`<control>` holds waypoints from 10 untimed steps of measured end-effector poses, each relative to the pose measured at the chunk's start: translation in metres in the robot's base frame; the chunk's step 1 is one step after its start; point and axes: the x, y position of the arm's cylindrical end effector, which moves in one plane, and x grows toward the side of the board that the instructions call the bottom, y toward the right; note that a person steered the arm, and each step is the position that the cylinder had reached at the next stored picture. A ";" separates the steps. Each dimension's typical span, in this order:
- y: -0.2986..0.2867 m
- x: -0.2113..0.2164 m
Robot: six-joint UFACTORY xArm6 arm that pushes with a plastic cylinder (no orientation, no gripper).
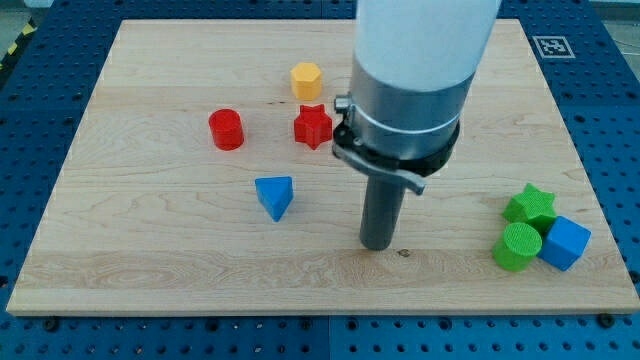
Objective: Move the blue triangle towards the group of blocks
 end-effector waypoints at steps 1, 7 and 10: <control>-0.002 0.002; -0.140 -0.051; -0.077 -0.051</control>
